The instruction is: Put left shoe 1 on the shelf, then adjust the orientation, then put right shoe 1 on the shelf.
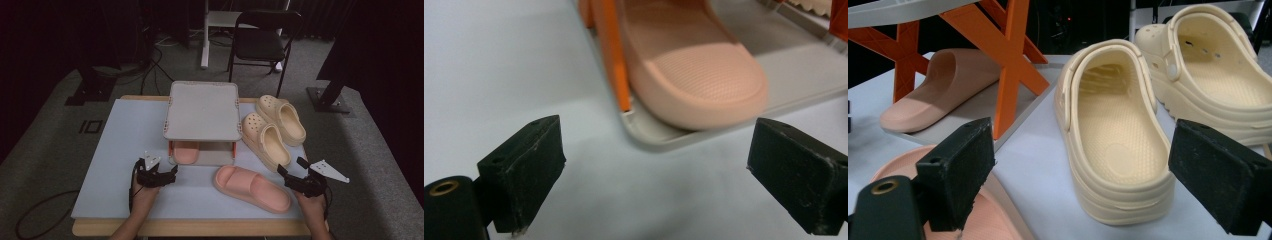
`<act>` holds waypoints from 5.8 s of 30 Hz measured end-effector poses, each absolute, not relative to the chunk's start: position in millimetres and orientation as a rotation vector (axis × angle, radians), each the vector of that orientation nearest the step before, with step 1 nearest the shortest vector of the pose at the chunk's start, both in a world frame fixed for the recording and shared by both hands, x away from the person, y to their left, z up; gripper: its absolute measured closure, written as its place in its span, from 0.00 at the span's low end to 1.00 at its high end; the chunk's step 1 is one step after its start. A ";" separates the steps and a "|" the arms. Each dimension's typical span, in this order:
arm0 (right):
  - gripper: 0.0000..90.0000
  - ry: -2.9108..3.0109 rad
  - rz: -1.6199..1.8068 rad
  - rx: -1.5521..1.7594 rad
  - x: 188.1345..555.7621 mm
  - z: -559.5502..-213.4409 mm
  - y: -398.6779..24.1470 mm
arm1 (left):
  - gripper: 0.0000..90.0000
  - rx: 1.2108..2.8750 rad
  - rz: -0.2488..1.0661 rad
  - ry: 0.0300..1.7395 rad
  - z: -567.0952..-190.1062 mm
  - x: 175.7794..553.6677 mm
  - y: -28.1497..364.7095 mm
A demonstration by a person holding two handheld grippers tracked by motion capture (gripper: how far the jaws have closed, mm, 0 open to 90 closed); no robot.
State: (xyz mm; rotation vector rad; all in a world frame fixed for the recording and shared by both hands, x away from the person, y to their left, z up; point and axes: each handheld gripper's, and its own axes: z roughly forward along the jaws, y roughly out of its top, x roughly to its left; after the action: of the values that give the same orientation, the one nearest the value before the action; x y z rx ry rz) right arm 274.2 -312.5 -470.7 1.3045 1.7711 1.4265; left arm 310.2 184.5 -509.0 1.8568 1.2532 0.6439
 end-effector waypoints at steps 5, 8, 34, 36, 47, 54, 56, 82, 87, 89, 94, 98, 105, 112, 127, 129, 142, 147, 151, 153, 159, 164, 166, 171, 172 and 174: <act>0.12 1.829 1.442 1.313 282.7 -470.5 -317.1 | 0.09 1.838 0.634 1.207 -505.5 297.7 210.2; 0.14 1.853 1.427 1.299 288.7 -471.2 -318.8 | 0.09 1.822 0.617 1.188 -504.5 291.8 222.2; 0.16 1.890 1.324 1.360 346.2 -484.0 -333.7 | 0.09 1.780 0.621 1.162 -510.7 263.3 263.7; 0.16 1.891 1.315 1.363 349.1 -484.3 -335.0 | 0.09 1.768 0.625 1.159 -510.2 261.8 266.2; 0.29 1.922 1.285 1.368 369.1 -486.8 -333.0 | 0.09 1.767 0.623 1.170 -513.6 258.4 271.7; 0.41 1.971 1.289 1.380 381.1 -490.6 -331.4 | 0.09 1.749 0.618 1.176 -514.1 257.3 274.4; 0.43 1.977 1.277 1.376 383.7 -490.9 -330.1 | 0.09 1.750 0.621 1.176 -514.2 257.2 275.5; 0.67 2.057 1.175 1.376 429.8 -486.6 -316.0 | 0.09 1.751 0.614 1.177 -517.6 256.3 276.8; 0.75 2.062 1.159 1.372 436.5 -485.5 -312.8 | 0.09 1.745 0.611 1.182 -517.7 256.0 277.9; 0.76 2.062 1.153 1.374 437.9 -486.0 -311.1 | 0.09 1.739 0.610 1.186 -517.8 256.2 278.4; 0.83 2.057 1.148 1.390 440.0 -486.9 -313.0 | 0.09 1.741 0.610 1.187 -517.8 256.3 279.3; 0.85 2.063 1.138 1.382 440.2 -487.0 -313.5 | 0.09 1.732 0.609 1.191 -518.2 255.6 279.9; 0.86 2.038 1.169 1.387 436.1 -482.5 -314.8 | 0.09 1.732 0.607 1.195 -518.2 255.1 280.2; 0.86 2.047 1.246 1.370 425.5 -475.7 -319.2 | 0.09 1.729 0.603 1.200 -518.1 254.9 280.6; 0.86 2.095 1.270 1.313 389.9 -475.3 -328.6 | 0.09 1.726 0.603 1.197 -516.9 254.6 280.6; 0.86 2.092 1.275 1.317 386.2 -476.3 -331.1 | 0.09 1.719 0.607 1.200 -516.5 254.3 281.0; 0.85 2.102 1.251 1.339 375.3 -489.9 -343.1 | 0.09 1.717 0.605 1.193 -516.4 253.2 280.8; 0.69 2.078 1.379 1.395 379.9 -490.3 -353.9 | 0.09 1.729 0.600 1.192 -517.8 253.5 280.1; 0.72 2.130 1.300 1.354 383.8 -490.2 -347.3 | 0.09 1.729 0.602 1.191 -517.2 253.3 280.4; 0.78 2.150 1.255 1.341 385.0 -490.1 -344.8 | 0.09 1.729 0.602 1.191 -517.2 253.3 280.9; 0.86 2.171 1.227 1.323 385.5 -487.1 -342.0 | 0.09 1.725 0.603 1.195 -517.6 254.1 281.3; 0.86 2.179 1.226 1.322 385.8 -484.1 -339.8 | 0.09 1.724 0.600 1.196 -517.8 253.8 281.4; 0.86 2.179 1.224 1.319 385.5 -481.7 -337.7 | 0.09 1.722 0.601 1.196 -517.2 253.4 281.6; 0.86 2.160 1.241 1.325 385.0 -473.3 -335.3 | 0.09 1.715 0.601 1.196 -516.5 253.1 281.6; 0.86 2.154 1.241 1.321 384.7 -471.0 -334.6 | 0.09 1.714 0.601 1.196 -516.4 253.1 281.6; 0.86 2.150 1.243 1.322 384.1 -468.4 -333.6 | 0.09 1.715 0.602 1.196 -516.3 253.1 281.6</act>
State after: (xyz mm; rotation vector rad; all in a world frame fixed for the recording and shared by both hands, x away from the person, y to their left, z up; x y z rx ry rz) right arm 384.1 -333.6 -468.4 1.3217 2.1499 1.2426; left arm 253.1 281.6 -516.3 1.7147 1.1963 0.6018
